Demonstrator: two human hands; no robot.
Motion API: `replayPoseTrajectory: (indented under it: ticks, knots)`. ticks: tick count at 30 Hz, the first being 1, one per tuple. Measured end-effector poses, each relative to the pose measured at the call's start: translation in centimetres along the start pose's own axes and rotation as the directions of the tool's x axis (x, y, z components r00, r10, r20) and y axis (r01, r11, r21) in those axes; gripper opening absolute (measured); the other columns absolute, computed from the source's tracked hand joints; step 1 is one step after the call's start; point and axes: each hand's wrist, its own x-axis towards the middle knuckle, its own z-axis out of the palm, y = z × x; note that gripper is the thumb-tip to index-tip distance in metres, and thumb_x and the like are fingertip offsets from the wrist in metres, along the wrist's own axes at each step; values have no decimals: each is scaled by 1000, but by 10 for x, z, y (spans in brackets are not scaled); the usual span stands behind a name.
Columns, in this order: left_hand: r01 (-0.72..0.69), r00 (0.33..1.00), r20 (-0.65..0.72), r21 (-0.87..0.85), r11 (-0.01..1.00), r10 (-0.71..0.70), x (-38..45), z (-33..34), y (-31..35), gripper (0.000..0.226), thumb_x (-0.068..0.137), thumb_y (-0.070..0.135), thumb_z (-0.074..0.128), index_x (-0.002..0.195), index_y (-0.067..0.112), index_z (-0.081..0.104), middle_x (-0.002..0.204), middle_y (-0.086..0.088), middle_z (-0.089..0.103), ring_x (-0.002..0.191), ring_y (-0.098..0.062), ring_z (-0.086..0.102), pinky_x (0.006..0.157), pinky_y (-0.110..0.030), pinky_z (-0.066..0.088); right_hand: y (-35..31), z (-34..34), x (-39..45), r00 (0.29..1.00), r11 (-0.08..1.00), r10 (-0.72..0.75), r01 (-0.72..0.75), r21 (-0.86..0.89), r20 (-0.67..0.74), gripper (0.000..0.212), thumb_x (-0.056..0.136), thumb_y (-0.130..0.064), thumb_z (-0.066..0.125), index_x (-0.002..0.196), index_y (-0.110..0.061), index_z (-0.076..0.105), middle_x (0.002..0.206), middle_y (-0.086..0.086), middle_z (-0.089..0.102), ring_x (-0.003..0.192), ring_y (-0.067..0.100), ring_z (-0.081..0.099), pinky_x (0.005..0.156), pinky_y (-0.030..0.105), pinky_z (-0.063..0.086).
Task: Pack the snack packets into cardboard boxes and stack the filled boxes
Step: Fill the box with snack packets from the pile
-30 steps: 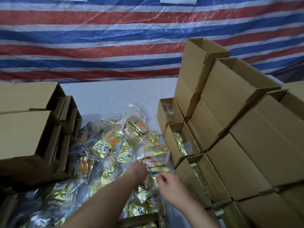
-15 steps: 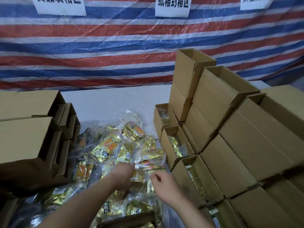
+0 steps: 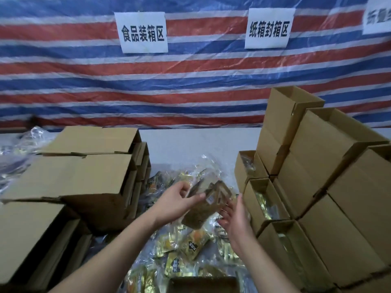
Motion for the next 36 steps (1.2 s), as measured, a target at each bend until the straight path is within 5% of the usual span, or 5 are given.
replayPoseTrajectory:
  ticks: [9,16,20,25,36]
  knots:
    - [49,992,119,-629,776,33,-44,-14,15,74,74,74,59,97,5,63,80,-6,62,69,-20,58,67,-34,49,-21,38,-21,963,957,-59,-20,288,263,86,83,-89,29,140,-31,56,137,8,62,129,30,56,112,58,36]
    - [38,934,-302,-443,895,-189,-46,4,40,77,93,76,22,128,22,65,126,3,64,115,-20,60,106,-40,43,-38,68,-54,901,928,-107,-62,368,421,78,83,-86,32,119,-30,73,126,6,69,116,21,66,83,38,59]
    - [-96,846,-532,-227,969,-41,-48,15,43,32,91,42,42,66,23,53,79,2,53,79,-28,50,72,-41,43,-35,72,-65,879,945,-149,-7,327,452,66,78,-80,47,102,-28,80,115,-2,74,108,10,69,76,26,59]
    - [-21,874,-478,-221,975,-90,-51,17,42,36,85,57,56,82,22,61,112,-10,59,106,-33,59,97,-53,49,-39,56,-72,813,960,-149,-16,278,563,62,65,-48,88,111,-8,76,122,22,68,114,33,66,86,44,58]
    - [148,989,43,-430,891,-143,-63,-3,13,69,80,71,64,132,27,49,130,6,58,118,-12,58,96,-35,47,-50,16,-69,826,977,-145,207,-53,545,49,77,-22,67,123,-3,64,111,23,71,101,39,70,76,44,60]
